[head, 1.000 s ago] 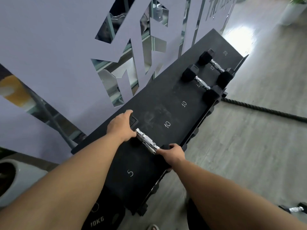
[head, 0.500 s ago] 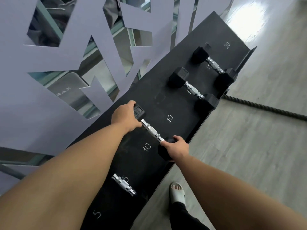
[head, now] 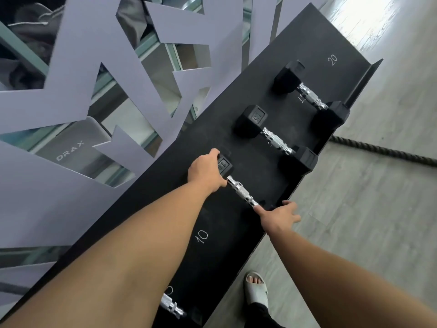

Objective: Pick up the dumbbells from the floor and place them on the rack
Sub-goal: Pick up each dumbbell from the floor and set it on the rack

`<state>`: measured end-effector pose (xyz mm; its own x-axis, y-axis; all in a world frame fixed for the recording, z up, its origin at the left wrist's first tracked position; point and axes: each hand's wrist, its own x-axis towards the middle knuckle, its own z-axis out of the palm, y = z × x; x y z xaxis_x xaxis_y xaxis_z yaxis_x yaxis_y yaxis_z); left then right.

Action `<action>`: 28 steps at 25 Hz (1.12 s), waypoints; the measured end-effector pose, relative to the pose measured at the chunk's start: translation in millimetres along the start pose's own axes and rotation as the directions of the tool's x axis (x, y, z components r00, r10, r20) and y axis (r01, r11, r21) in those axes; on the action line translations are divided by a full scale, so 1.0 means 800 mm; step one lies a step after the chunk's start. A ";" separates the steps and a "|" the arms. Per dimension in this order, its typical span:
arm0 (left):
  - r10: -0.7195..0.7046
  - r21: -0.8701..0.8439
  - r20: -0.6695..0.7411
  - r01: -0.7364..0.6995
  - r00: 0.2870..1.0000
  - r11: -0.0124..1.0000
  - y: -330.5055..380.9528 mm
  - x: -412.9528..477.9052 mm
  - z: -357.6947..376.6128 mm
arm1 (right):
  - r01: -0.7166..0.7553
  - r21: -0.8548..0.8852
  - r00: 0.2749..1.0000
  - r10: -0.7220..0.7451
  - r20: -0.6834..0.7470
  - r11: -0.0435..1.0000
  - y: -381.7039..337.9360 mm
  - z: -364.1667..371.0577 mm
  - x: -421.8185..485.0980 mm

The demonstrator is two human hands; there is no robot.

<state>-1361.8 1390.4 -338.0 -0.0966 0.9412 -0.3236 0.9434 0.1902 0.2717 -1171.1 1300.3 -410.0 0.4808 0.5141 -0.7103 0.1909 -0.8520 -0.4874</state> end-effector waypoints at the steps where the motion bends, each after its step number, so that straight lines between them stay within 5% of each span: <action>1: 0.001 0.001 0.003 -0.001 1.000 1.000 0.005 0.004 0.005 | -0.013 -0.004 1.000 0.013 -0.014 1.000 -0.002 0.000 0.006; 9: 0.002 -0.006 0.088 -0.001 0.996 1.000 -0.007 0.017 0.013 | -0.075 -0.023 0.997 0.075 -0.003 0.997 0.002 0.011 0.015; 18: -0.045 -0.109 0.027 0.048 0.999 0.993 -0.014 0.000 0.011 | -0.075 0.103 0.997 0.078 -0.017 0.992 0.001 0.019 0.024; 24: -0.074 -0.137 -0.014 0.071 0.997 0.988 -0.022 -0.002 0.018 | 0.013 0.046 0.999 -0.010 -0.053 0.999 -0.013 0.004 0.051; 28: -0.073 -0.169 -0.014 0.069 0.997 0.983 -0.024 0.000 0.023 | -0.070 0.001 0.997 0.070 0.011 0.998 -0.021 -0.005 0.062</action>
<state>-1374.3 1381.3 -359.7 -0.1691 0.9287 -0.3302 0.8672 0.2993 0.3979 -1147.4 1340.0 -434.8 0.4832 0.4542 -0.7485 0.1556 -0.8859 -0.4371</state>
